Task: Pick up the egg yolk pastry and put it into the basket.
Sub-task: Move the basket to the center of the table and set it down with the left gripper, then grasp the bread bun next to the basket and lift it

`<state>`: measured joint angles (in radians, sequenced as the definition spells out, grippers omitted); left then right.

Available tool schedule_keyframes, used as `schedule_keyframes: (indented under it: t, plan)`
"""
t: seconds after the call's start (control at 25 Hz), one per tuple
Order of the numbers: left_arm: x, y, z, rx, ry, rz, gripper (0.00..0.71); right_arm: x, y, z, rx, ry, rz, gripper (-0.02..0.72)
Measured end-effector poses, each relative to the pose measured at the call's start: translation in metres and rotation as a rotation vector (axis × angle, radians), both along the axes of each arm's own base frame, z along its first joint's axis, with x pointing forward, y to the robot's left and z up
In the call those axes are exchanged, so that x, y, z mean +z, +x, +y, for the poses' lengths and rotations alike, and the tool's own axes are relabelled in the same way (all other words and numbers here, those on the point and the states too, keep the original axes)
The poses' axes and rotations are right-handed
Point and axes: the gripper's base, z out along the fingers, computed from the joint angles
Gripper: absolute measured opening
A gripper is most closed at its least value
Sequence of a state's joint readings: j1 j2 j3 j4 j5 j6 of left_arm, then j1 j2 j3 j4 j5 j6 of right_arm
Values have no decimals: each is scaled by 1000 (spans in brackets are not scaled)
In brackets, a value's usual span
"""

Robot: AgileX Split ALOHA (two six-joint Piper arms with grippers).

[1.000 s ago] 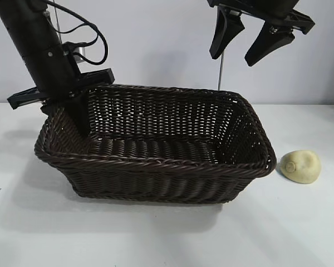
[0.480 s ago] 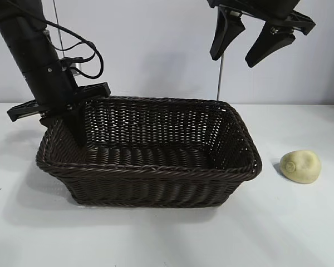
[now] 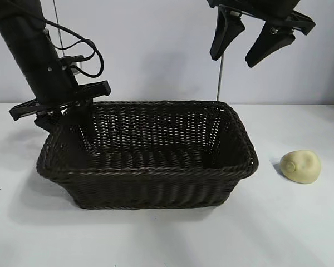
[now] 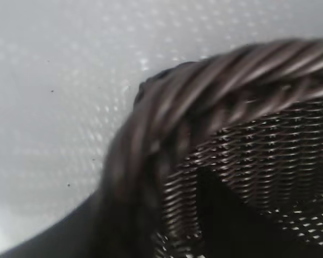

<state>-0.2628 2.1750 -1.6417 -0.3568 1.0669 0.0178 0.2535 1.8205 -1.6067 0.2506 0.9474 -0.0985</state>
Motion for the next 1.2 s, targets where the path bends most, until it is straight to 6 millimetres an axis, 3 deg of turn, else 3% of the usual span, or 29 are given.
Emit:
schedule_keyframes:
  t: [0.08, 0.24, 0.44, 0.96, 1.08, 1.2]
  plan:
    - [0, 0, 0, -2, 0, 3, 553, 0, 0, 0, 0, 0, 0, 495]
    - [9, -2, 0, -6, -4, -12, 591, 0, 0, 0, 0, 0, 0, 495]
    - [35, -8, 3, -25, 2, -43, 596, 0, 0, 0, 0, 0, 0, 495]
    - [131, -45, 13, -61, -26, -176, 596, 0, 0, 0, 0, 0, 0, 495]
    - [146, -54, 13, -54, -70, -201, 596, 0, 0, 0, 0, 0, 0, 495]
    - [149, -67, 12, -41, -127, -208, 596, 0, 0, 0, 0, 0, 0, 495]
